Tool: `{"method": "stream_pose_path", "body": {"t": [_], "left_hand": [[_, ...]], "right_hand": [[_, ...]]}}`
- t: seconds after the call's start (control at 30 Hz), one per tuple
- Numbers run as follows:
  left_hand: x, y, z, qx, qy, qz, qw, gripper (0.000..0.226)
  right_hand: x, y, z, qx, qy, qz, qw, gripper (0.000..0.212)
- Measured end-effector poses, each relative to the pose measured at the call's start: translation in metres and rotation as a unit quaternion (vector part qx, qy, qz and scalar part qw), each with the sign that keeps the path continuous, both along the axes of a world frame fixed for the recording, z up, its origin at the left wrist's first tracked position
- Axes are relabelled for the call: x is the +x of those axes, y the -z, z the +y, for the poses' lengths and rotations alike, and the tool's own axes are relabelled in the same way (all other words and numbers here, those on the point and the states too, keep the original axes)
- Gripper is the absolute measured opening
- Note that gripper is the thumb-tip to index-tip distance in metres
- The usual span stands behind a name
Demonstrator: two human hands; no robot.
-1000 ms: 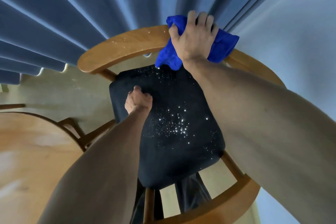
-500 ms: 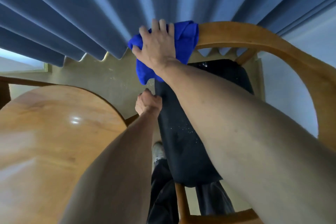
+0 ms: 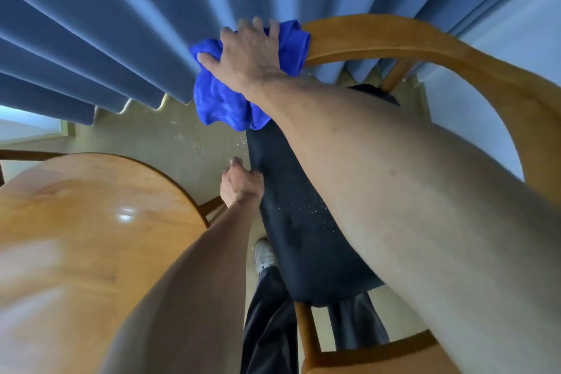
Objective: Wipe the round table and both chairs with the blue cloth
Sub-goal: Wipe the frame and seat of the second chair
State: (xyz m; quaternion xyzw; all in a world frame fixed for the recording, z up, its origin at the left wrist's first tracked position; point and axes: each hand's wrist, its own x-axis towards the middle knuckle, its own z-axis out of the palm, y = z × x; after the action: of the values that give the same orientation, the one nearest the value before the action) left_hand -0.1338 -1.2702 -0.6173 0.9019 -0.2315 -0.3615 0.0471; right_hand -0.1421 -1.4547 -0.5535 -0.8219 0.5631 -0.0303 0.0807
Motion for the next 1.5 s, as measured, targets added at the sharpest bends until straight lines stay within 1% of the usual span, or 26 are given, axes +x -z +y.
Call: {"method": "stream_pose_path", "body": {"t": [0.07, 0.13, 0.17, 0.2, 0.27, 0.3, 0.37, 0.4, 0.43, 0.47, 0.53, 0.63, 0.7, 0.77, 0.83, 0.9, 0.93, 0.97, 1.03, 1.07, 1.13, 1.23, 1.27, 1.3, 1.4, 1.5], "left_hand": [[-0.010, -0.005, -0.013, -0.020, 0.019, -0.020, 0.999, 0.038], [-0.017, -0.008, -0.022, -0.037, 0.035, -0.046, 0.998, 0.042], [-0.021, -0.008, -0.026, -0.039, 0.033, -0.058, 0.997, 0.047], [-0.023, -0.009, -0.028, -0.039, 0.026, -0.068, 0.997, 0.051], [-0.025, -0.011, -0.034, -0.050, 0.000, -0.090, 0.995, 0.058], [-0.025, -0.013, -0.038, -0.065, -0.009, -0.105, 0.992, 0.062], [-0.022, -0.019, -0.049, -0.104, -0.014, -0.143, 0.984, 0.072], [-0.020, -0.024, -0.057, -0.124, -0.017, -0.158, 0.980, 0.074], [-0.017, -0.029, -0.066, -0.142, -0.020, -0.167, 0.975, 0.075], [-0.015, -0.034, -0.075, -0.158, -0.021, -0.172, 0.972, 0.074], [-0.007, -0.042, -0.093, -0.184, -0.013, -0.175, 0.967, 0.071], [-0.003, -0.047, -0.110, -0.208, 0.005, -0.140, 0.968, 0.071], [-0.004, -0.048, -0.114, -0.204, -0.001, -0.121, 0.971, 0.067], [-0.009, -0.045, -0.113, -0.189, -0.006, -0.122, 0.974, 0.062], [-0.013, -0.042, -0.110, -0.185, -0.016, -0.120, 0.975, 0.058], [-0.017, -0.040, -0.109, -0.192, -0.036, -0.113, 0.974, 0.057], [-0.019, -0.038, -0.111, -0.195, -0.045, -0.115, 0.973, 0.060], [-0.020, -0.037, -0.112, -0.199, -0.056, -0.124, 0.971, 0.064], [-0.026, -0.035, -0.118, -0.209, -0.058, -0.169, 0.962, 0.073], [-0.030, -0.037, -0.121, -0.212, -0.039, -0.204, 0.955, 0.076], [-0.039, -0.041, -0.127, -0.219, 0.039, -0.259, 0.940, 0.081], [-0.058, -0.048, -0.142, -0.209, 0.172, -0.266, 0.925, 0.076], [-0.066, -0.050, -0.147, -0.203, 0.187, -0.259, 0.926, 0.074], [-0.074, -0.053, -0.153, -0.199, 0.179, -0.250, 0.930, 0.073], [-0.096, -0.055, -0.164, -0.186, 0.132, -0.231, 0.946, 0.074], [-0.111, -0.050, -0.162, -0.182, 0.182, -0.247, 0.934, 0.079]], "right_hand": [[-0.013, -0.001, -0.005, -0.001, 0.044, 0.001, 0.999, 0.052], [-0.029, -0.003, -0.014, -0.045, 0.072, 0.008, 0.996, 0.041], [-0.039, -0.004, -0.019, -0.069, 0.070, 0.005, 0.995, 0.034], [-0.049, -0.004, -0.024, -0.088, 0.056, 0.003, 0.995, 0.032], [-0.067, -0.003, -0.030, -0.100, 0.022, -0.011, 0.995, 0.045], [-0.073, -0.001, -0.031, -0.096, 0.008, -0.025, 0.995, 0.043], [-0.078, 0.001, -0.033, -0.074, -0.024, -0.047, 0.996, 0.025], [-0.077, 0.000, -0.034, -0.057, -0.039, -0.046, 0.997, 0.035], [-0.076, -0.001, -0.035, -0.028, -0.054, -0.030, 0.998, 0.047], [-0.076, -0.002, -0.037, -0.014, -0.062, -0.008, 0.998, 0.054], [-0.074, -0.003, -0.044, -0.012, -0.072, 0.021, 0.997, 0.055], [-0.079, -0.006, -0.057, -0.003, -0.015, 0.018, 1.000, 0.047], [-0.087, -0.010, -0.071, 0.016, 0.051, 0.022, 0.998, 0.036], [-0.103, -0.014, -0.085, 0.021, 0.106, 0.042, 0.993, 0.025], [-0.129, -0.014, -0.096, 0.000, 0.124, 0.055, 0.991, 0.029], [-0.157, -0.009, -0.102, -0.010, 0.091, 0.045, 0.995, 0.032], [-0.169, -0.006, -0.101, -0.006, 0.070, 0.039, 0.997, 0.026], [-0.175, -0.004, -0.099, 0.001, 0.047, 0.042, 0.998, 0.025], [-0.179, -0.006, -0.093, 0.014, 0.009, 0.086, 0.996, 0.055], [-0.179, -0.009, -0.090, 0.020, 0.007, 0.095, 0.995, 0.063], [-0.176, -0.011, -0.090, 0.035, 0.010, 0.086, 0.996, 0.064], [-0.180, -0.015, -0.091, 0.054, 0.038, 0.059, 0.996, 0.054], [-0.185, -0.017, -0.093, 0.060, 0.056, 0.054, 0.995, 0.050], [-0.192, -0.018, -0.096, 0.065, 0.073, 0.053, 0.994, 0.048], [-0.237, -0.012, -0.102, 0.083, 0.146, 0.045, 0.985, 0.049], [-0.296, -0.005, -0.096, 0.088, 0.219, 0.049, 0.970, 0.057]]}}
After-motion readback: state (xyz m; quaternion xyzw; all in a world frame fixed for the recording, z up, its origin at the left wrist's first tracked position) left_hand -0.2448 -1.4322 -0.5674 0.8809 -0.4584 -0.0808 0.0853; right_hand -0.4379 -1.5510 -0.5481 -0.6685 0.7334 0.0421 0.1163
